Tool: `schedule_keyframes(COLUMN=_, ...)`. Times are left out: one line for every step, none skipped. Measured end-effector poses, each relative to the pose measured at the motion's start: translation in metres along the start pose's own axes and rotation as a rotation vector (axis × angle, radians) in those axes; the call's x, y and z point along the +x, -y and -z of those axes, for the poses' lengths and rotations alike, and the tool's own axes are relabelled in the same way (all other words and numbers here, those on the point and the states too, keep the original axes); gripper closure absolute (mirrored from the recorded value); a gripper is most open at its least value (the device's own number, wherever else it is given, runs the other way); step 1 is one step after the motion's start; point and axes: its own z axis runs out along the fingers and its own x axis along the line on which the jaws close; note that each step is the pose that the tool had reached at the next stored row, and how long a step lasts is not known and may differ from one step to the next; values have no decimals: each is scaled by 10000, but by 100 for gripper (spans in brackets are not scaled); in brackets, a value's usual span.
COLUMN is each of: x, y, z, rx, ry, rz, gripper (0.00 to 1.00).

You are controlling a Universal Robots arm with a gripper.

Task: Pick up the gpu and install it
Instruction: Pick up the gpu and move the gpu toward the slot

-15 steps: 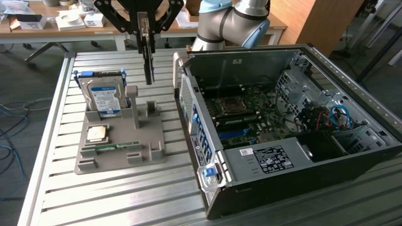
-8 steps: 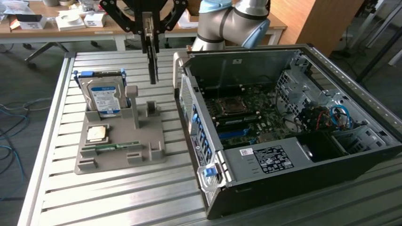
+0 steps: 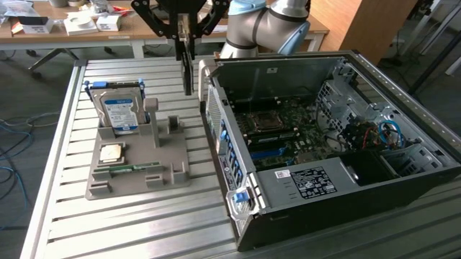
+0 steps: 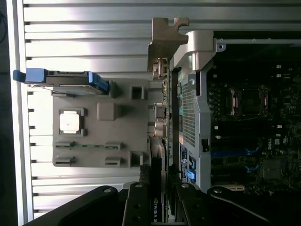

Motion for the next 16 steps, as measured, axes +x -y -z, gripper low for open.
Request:
schedule_keyframes(x=-27, y=-1, z=0, rx=1, ry=0, rz=0, gripper=74)
schedule_keyframes(x=-54, y=-2, z=-1, rx=1, ry=-1, rz=1, gripper=74)
schedule_keyframes(x=-81, y=-4, z=-2, rx=1, ry=-1, rz=2, gripper=74)
schedule_keyframes(x=-110, y=-5, z=-2, rx=1, ry=-1, rz=1, gripper=74)
schedule_keyframes(x=-138, y=-7, z=-3, rx=1, ry=-1, rz=0, gripper=74)
schedule_keyframes(x=-166, y=-8, z=-5, rx=1, ry=-1, rz=-1, gripper=74)
schedule_keyframes(x=-194, y=-9, z=-6, rx=1, ry=0, rz=0, gripper=74)
schedule_keyframes(x=-223, y=-11, z=-6, rx=1, ry=0, rz=0, gripper=74)
schedule_keyframes(x=-253, y=-12, z=-7, rx=1, ry=-1, rz=0, gripper=74)
schedule_keyframes(x=-282, y=-13, z=-8, rx=0, ry=0, rz=2, gripper=74)
schedule_keyframes(x=-313, y=-15, z=-9, rx=2, ry=-1, rz=2, gripper=74)
schedule_keyframes(x=-347, y=-17, z=-9, rx=2, ry=-1, rz=-1, gripper=74)
schedule_keyframes(x=-380, y=-18, z=-11, rx=1, ry=-1, rz=-1, gripper=74)
schedule_keyframes(x=-414, y=-20, z=-12, rx=2, ry=-1, rz=0, gripper=74)
schedule_keyframes(x=-451, y=-22, z=-13, rx=1, ry=-1, rz=0, gripper=74)
schedule_keyframes(x=-489, y=-23, z=-15, rx=0, ry=0, rz=2, gripper=74)
